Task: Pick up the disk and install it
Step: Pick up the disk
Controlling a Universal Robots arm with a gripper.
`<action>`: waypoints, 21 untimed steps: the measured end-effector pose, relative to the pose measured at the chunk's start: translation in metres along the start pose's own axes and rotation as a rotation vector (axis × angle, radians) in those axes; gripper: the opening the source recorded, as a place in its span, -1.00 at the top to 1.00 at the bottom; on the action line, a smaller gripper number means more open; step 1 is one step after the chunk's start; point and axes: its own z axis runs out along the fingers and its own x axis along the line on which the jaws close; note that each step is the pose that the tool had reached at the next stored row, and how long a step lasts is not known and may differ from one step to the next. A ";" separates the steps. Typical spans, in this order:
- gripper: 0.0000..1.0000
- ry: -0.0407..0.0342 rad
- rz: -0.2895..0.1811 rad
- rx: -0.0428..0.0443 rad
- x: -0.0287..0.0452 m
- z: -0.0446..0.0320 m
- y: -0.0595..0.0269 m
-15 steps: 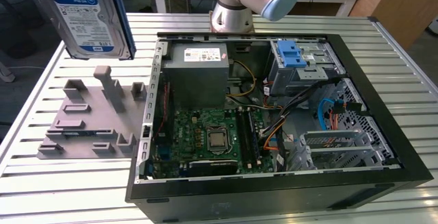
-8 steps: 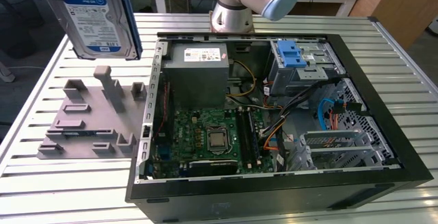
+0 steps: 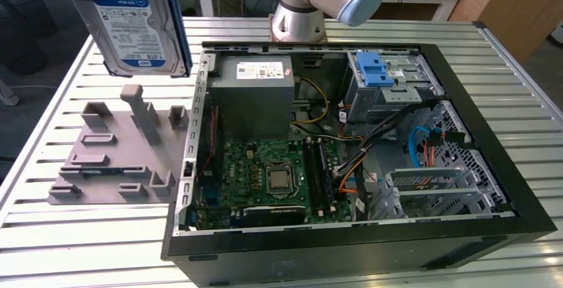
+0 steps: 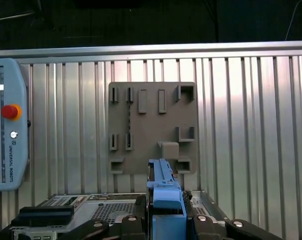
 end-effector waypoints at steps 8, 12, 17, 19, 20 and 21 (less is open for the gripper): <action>0.27 0.0000 0.000 -0.0001 0.0033 0.0002 -0.0048; 0.27 0.0000 0.000 -0.0001 0.0033 0.0001 -0.0105; 0.27 0.0001 0.000 0.0000 0.0030 0.0000 -0.0183; 0.27 0.0001 0.000 -0.0001 0.0029 -0.0001 -0.0209; 0.27 0.0000 0.000 0.0000 0.0028 -0.0001 -0.0223; 0.27 0.0000 0.000 0.0000 0.0028 -0.0001 -0.0238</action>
